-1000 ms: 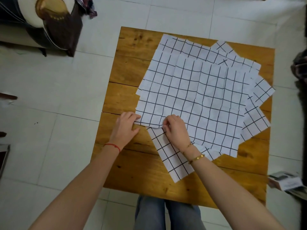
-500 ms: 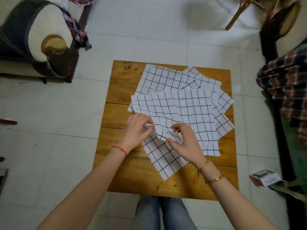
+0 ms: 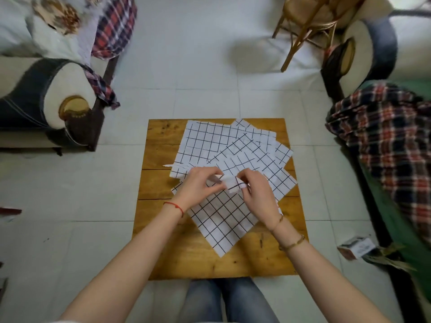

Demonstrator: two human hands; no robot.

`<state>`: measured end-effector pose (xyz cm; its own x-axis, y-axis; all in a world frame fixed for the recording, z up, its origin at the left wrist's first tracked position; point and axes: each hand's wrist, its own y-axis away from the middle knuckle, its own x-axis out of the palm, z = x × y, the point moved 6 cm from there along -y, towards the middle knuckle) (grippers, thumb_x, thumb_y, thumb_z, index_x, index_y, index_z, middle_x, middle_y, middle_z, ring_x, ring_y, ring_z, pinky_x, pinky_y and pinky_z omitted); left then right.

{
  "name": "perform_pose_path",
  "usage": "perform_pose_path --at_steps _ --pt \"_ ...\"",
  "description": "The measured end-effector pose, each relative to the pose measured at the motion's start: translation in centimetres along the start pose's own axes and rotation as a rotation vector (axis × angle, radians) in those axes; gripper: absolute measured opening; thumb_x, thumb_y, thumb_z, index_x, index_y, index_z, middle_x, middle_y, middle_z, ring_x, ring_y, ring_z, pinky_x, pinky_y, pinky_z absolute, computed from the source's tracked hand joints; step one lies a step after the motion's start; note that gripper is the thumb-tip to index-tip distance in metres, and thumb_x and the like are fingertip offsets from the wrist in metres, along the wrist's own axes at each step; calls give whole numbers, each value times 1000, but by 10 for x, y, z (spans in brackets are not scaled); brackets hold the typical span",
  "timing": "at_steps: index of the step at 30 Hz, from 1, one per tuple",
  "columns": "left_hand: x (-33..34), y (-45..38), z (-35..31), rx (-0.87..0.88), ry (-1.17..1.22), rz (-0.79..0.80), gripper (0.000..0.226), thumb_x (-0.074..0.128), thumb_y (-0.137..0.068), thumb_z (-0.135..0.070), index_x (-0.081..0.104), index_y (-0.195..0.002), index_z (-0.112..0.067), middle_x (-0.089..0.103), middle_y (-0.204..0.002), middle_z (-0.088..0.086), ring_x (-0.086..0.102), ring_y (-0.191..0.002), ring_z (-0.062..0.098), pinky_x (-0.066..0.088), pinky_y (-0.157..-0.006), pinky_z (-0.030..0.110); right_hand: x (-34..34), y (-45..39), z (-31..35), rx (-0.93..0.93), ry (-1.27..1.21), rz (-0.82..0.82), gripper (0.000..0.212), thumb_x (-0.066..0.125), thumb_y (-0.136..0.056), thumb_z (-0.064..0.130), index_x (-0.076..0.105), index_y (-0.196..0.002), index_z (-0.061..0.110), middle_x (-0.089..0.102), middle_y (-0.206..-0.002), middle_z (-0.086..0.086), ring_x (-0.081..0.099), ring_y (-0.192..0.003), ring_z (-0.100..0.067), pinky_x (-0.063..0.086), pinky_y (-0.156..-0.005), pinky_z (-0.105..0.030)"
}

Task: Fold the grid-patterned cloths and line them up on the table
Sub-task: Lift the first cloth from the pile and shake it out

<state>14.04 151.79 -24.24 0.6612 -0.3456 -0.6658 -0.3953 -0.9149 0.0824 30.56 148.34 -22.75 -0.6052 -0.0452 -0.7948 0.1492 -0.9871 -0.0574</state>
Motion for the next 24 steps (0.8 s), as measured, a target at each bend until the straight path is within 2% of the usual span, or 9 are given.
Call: perform_pose_path --at_steps 2,6,8,10,12,13,16,20,24 --pt "-7 2 -5 9 -49 -15 22 73 -81 -40 64 -94 -24 68 -88 -15 61 -88 -1 50 -84 28 -16 1 -3 45 -69 -17 24 50 -83 0 55 -99 17 57 -90 6 53 -85 -14 46 -77 -29" --pt "-26 6 -22 4 -73 -86 15 71 -85 -29 67 -91 -17 67 -87 -11 54 -82 -11 42 -74 13 -44 0 -5 60 -96 -10 9 53 -90 11 52 -89 20 57 -79 7 52 -75 -9 44 -67 -27" --pt "-33 7 -35 23 -85 -84 14 70 -86 -30 67 -90 -17 66 -86 -11 55 -81 -7 40 -72 12 -56 1 1 29 -53 -1 6 57 -90 20 51 -88 20 53 -77 9 48 -72 -7 37 -64 -23" --pt "-39 9 -49 57 -113 -87 13 69 -86 -31 68 -89 -19 66 -84 -11 57 -80 0 39 -69 11 -67 3 8 -6 -33 2 7 59 -90 27 55 -93 23 55 -83 12 48 -77 -4 37 -66 -17" --pt "-45 11 -63 84 -127 -89 11 69 -86 -31 68 -90 -21 66 -85 -14 58 -82 0 38 -69 8 -78 5 17 -48 -29 -15 7 61 -90 29 59 -94 25 59 -86 13 50 -81 -4 41 -70 -17" --pt "-48 12 -69 97 -133 -92 10 68 -87 -31 68 -90 -21 66 -86 -15 58 -83 0 39 -69 9 -85 6 22 -69 -23 -30 3 61 -90 28 59 -91 26 60 -84 13 50 -80 -5 41 -70 -19" --pt "-58 17 -82 121 -156 -103 12 67 -87 -33 68 -91 -22 67 -87 -13 59 -84 5 47 -71 21 -105 8 34 -107 -1 -81 10 57 -93 30 58 -84 25 59 -75 10 49 -75 -9 39 -66 -22" --pt "-76 25 -91 132 -201 -112 12 68 -86 -31 68 -92 -20 67 -88 -12 60 -85 7 51 -73 29 -134 11 44 -130 -16 -151 14 59 -92 21 58 -78 22 57 -69 6 50 -70 -14 40 -65 -29" --pt "-95 37 -87 91 -232 -162 11 69 -86 -28 69 -92 -19 68 -90 -9 60 -87 9 51 -77 32 -166 11 46 -111 -105 -230 37 61 -89 15 48 -63 38 59 -67 8 50 -64 -9 33 -62 -21"
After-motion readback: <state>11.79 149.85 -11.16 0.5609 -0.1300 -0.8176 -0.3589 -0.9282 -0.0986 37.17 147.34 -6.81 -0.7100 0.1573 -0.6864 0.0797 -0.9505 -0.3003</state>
